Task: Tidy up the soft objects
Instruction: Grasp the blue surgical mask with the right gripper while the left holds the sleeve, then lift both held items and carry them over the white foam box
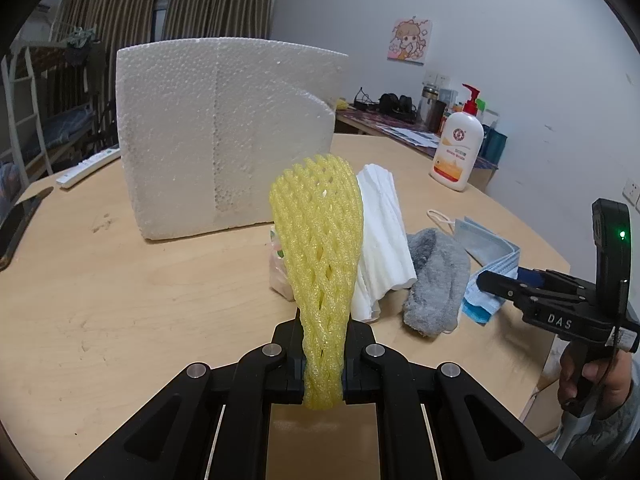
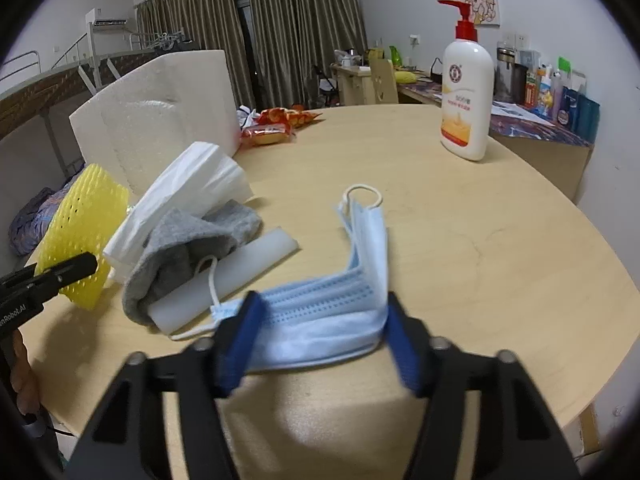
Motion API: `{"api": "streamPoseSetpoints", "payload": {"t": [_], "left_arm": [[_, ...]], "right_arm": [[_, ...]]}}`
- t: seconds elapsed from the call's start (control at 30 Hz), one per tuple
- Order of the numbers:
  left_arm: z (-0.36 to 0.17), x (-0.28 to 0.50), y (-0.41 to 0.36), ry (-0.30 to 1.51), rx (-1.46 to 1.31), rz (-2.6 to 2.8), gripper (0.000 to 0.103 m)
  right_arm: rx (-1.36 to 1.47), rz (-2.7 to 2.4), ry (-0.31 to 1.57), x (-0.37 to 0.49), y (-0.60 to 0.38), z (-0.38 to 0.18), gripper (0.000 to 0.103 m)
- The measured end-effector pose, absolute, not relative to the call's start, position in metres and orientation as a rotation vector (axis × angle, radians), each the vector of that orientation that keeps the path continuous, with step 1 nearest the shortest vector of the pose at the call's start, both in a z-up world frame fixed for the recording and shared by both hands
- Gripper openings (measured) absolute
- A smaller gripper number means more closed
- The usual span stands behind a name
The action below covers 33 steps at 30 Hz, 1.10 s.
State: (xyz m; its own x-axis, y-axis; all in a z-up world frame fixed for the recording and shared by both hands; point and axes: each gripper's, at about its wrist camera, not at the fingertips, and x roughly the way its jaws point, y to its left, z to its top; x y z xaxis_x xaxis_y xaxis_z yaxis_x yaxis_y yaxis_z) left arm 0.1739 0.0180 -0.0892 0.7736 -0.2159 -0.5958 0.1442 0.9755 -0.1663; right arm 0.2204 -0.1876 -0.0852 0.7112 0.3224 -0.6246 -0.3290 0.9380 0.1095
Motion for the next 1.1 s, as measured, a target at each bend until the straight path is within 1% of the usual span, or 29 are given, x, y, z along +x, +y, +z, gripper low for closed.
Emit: {"api": "streamPoseSetpoints", "payload": {"t": [0.03,0.1,0.2,0.43,0.57,0.67,0.73,0.77,0.97,1.1], "left_arm": [[-0.089,0.173,0.018,0.655,-0.112,-0.192,0.011],[-0.089,0.173,0.018,0.656,-0.114,-0.194,0.011],[-0.089,0.173,0.019,0.655,-0.116,-0.195,0.011],[-0.088,0.169,0.018,0.642,-0.107,-0.188,0.011],[-0.087,0.167,0.02,0.637,-0.113,-0.194,0.011],[-0.087,0.166,0.02,0.63,-0.113,-0.193,0.011],[-0.086,0.164,0.02,0.622,-0.11,-0.192,0.011],[-0.085,0.163,0.021,0.619,-0.11,-0.191,0.011],[-0.08,0.157,0.023,0.605,-0.123,-0.19,0.011],[-0.073,0.148,0.021,0.582,-0.107,-0.189,0.011]], "right_arm": [[0.001,0.365,0.695,0.22,-0.189,-0.085,0.054],[-0.001,0.37,0.695,0.219,-0.19,-0.084,0.046],[-0.008,0.366,0.686,0.217,-0.191,-0.085,0.039],[-0.074,0.381,0.653,0.212,-0.183,-0.088,0.038],[-0.047,0.407,0.617,0.208,-0.188,-0.091,0.033],[-0.02,0.404,0.609,0.21,-0.192,-0.091,0.025],[0.001,0.407,0.603,0.21,-0.194,-0.088,0.022],[0.005,0.41,0.59,0.208,-0.194,-0.086,0.018],[0.012,0.428,0.518,0.196,-0.193,-0.066,0.016],[0.01,0.429,0.556,0.203,-0.189,-0.069,0.014]]}}
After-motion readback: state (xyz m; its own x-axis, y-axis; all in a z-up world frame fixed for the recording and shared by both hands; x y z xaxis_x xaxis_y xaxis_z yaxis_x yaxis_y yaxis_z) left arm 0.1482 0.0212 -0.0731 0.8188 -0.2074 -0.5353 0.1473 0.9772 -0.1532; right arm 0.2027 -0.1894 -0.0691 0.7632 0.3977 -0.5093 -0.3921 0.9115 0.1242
